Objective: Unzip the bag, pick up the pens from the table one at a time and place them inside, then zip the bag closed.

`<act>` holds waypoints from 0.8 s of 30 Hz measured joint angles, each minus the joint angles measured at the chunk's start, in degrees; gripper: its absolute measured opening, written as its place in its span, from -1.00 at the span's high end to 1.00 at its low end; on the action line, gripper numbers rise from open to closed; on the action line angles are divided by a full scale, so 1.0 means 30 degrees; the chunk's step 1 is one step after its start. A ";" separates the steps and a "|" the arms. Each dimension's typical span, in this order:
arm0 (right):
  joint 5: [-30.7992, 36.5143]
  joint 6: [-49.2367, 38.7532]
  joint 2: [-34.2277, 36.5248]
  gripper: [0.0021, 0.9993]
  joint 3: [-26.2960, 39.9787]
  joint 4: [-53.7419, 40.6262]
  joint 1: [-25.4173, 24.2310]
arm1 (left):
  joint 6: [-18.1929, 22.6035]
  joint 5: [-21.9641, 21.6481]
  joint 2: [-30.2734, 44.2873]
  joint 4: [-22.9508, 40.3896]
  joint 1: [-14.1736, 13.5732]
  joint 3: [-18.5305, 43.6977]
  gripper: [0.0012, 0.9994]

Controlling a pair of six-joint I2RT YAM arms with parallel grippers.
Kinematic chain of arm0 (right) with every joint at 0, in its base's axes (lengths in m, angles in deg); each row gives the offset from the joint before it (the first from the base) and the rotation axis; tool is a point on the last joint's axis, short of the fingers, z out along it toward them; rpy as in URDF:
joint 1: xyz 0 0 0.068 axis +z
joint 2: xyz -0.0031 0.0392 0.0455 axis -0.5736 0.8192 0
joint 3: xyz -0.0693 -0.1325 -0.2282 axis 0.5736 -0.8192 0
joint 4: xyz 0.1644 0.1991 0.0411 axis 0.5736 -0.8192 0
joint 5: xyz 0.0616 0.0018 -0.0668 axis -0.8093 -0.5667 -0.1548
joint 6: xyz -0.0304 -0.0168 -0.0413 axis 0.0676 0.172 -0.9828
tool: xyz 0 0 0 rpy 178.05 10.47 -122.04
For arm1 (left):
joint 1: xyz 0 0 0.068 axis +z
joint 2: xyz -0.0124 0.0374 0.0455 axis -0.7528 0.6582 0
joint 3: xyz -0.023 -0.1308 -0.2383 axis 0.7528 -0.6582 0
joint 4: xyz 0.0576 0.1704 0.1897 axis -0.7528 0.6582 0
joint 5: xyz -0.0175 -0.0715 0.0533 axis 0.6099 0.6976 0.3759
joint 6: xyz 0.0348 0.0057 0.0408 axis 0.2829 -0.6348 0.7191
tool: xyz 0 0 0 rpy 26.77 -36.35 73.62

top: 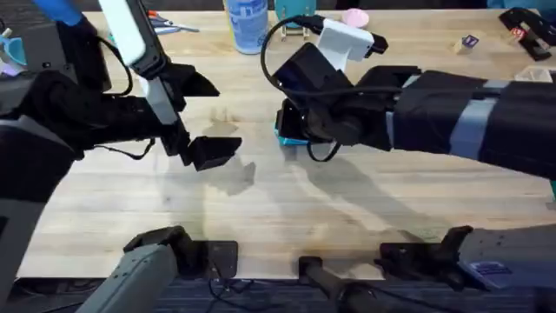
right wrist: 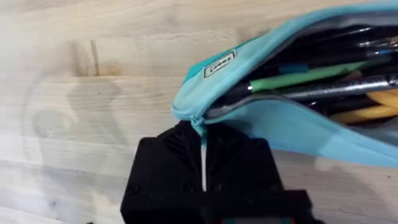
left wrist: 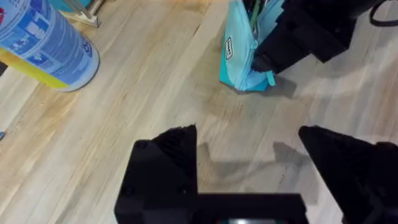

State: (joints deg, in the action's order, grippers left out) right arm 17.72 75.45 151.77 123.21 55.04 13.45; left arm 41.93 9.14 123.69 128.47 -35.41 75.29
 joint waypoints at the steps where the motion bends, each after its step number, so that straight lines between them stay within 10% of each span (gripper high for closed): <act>1: -0.0005 0.0000 -0.0007 0.94 0.0000 0.0000 0.0000 | 0.0000 0.0000 0.0000 0.0000 0.0000 0.0000 -0.99; 24: -0.0466 0.0138 -0.3366 0.94 -0.0058 0.0478 -0.0546 | 0.0000 0.0000 0.0003 0.0000 0.0000 0.0000 -0.99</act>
State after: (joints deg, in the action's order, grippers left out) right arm 16.32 75.87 141.68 123.04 56.48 11.81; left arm 41.93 9.14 123.70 128.47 -35.41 75.29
